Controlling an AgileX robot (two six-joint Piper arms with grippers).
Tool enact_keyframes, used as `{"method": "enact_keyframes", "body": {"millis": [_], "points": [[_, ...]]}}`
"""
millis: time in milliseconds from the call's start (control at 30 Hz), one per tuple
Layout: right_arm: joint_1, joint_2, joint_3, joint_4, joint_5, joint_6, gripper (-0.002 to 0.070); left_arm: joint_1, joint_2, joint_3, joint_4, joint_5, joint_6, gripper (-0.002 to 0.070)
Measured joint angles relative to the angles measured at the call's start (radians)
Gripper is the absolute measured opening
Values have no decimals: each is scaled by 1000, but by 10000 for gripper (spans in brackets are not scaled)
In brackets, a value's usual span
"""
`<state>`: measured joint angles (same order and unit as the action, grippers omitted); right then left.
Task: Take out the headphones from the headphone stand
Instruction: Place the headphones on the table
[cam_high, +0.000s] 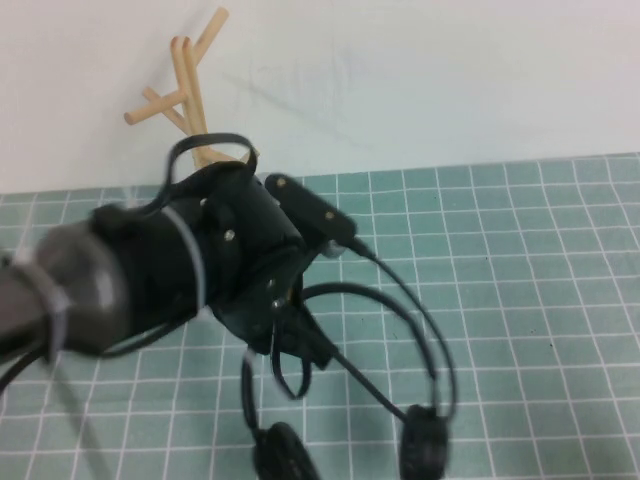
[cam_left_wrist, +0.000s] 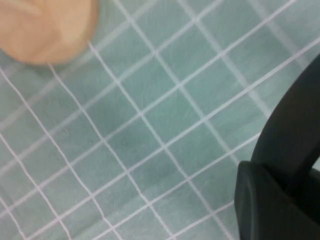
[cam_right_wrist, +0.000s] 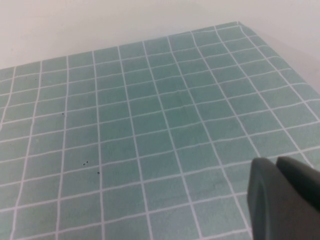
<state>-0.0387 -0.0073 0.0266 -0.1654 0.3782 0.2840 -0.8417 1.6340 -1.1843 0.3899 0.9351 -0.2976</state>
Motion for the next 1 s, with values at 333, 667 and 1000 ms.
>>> {"method": "enact_keyframes", "body": {"millis": [333,667,1000], "points": [[0,0,0,0,0,0,-9,151,247,0,5,-213,101,60],[0,0,0,0,0,0,-9,173,303,0,16,-294,103,73],[0,0,0,0,0,0,-9,135,195,0,12,-276,92,318]]}}
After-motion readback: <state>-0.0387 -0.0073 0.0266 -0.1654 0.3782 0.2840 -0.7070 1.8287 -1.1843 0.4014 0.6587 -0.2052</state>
